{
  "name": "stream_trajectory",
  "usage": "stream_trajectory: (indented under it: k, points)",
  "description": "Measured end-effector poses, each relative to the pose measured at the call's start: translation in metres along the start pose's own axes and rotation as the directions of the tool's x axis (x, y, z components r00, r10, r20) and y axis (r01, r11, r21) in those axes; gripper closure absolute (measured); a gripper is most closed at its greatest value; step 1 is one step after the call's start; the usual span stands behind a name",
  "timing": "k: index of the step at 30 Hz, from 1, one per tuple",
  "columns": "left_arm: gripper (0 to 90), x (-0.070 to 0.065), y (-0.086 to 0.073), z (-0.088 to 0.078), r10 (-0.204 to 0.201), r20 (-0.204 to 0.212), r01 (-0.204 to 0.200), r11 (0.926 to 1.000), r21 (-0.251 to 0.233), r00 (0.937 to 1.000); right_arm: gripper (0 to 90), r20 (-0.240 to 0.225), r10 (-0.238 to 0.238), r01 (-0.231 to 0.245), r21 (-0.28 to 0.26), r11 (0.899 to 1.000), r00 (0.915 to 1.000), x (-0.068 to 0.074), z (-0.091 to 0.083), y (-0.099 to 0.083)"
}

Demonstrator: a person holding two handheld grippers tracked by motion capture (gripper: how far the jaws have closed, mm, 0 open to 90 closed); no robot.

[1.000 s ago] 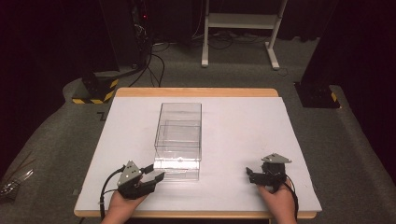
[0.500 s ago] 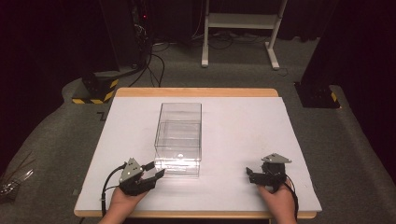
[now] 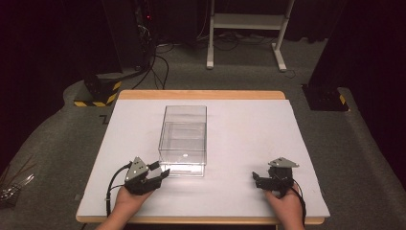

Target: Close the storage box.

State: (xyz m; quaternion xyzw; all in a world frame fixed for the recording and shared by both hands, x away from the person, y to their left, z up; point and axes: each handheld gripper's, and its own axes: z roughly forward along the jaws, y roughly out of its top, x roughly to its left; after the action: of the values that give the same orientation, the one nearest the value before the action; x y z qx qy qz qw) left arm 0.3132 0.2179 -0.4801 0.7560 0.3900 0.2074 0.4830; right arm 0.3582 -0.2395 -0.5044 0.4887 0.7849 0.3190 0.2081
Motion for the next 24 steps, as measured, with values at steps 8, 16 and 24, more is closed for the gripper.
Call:
stream_trajectory:
  k: [8, 16, 24]
  points:
    - [52.0, 0.001, -0.005, 0.004, -0.035, -0.021, 0.034, 0.9985, -0.043, 0.9992, 11.2, 0.000, 0.003, -0.003, 0.000, 1.000, 1.0000, 0.000, 0.000, 0.000]
    - [35.6, 0.009, -0.005, 0.000, -0.076, -0.075, 0.076, 0.9971, -0.004, 0.9943, 11.2, 0.000, 0.002, -0.002, 0.000, 1.000, 1.0000, 0.001, 0.000, 0.000]
    - [26.2, 0.016, -0.006, 0.003, -0.082, -0.069, 0.083, 0.9965, 0.007, 0.9942, 11.1, 0.000, 0.002, -0.002, 0.001, 1.000, 1.0000, 0.000, 0.000, 0.000]
